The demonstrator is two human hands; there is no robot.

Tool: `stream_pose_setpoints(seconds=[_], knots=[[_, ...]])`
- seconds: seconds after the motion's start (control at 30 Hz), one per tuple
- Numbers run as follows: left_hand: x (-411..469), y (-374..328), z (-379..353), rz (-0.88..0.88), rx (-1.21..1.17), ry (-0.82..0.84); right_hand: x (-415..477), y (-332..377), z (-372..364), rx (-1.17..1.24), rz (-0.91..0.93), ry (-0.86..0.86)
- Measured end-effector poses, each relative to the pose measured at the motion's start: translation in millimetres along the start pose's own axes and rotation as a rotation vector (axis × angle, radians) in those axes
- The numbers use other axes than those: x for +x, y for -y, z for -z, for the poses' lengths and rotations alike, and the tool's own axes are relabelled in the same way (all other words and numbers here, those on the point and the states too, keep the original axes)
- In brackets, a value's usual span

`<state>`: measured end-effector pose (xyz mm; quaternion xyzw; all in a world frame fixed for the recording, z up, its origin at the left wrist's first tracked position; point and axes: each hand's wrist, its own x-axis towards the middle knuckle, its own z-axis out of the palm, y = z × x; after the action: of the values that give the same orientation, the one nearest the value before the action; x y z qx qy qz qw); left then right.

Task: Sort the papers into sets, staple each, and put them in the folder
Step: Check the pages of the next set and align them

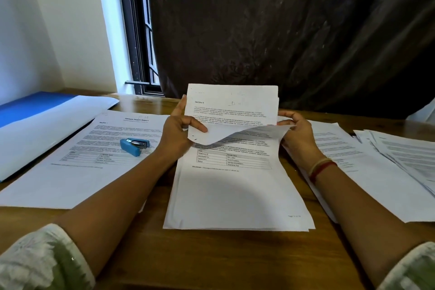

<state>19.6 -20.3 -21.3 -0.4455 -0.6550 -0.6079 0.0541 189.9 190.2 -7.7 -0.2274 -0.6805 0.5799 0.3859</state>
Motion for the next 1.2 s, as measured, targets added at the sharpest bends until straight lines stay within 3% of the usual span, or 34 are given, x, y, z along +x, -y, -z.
stream_pose_setpoints(seconds=[0.17,0.43,0.63,0.9,1.03,1.2], knots=[[-0.8,-1.1,-0.9,0.021,0.080,-0.139,-0.6,-0.5,-2.2,-0.245,0.127,-0.106],[1.0,-1.7,-0.1,0.099,0.079,-0.191,-6.7,3.3,-3.4,-0.040,0.122,-0.080],[1.5,-6.5,-1.7,0.314,-0.065,-0.239,-16.4,12.8,2.7,0.178,0.033,0.202],[-0.5,-6.4,4.9,0.369,-0.247,-0.231,-11.5,9.4,11.8,0.304,-0.040,0.497],[2.3,-3.4,4.4,0.339,-0.311,-0.207,-9.3,12.8,10.2,0.358,-0.130,0.354],[2.5,-7.8,1.7,0.362,-0.394,-0.151,-8.8,5.2,4.2,0.039,0.011,0.161]])
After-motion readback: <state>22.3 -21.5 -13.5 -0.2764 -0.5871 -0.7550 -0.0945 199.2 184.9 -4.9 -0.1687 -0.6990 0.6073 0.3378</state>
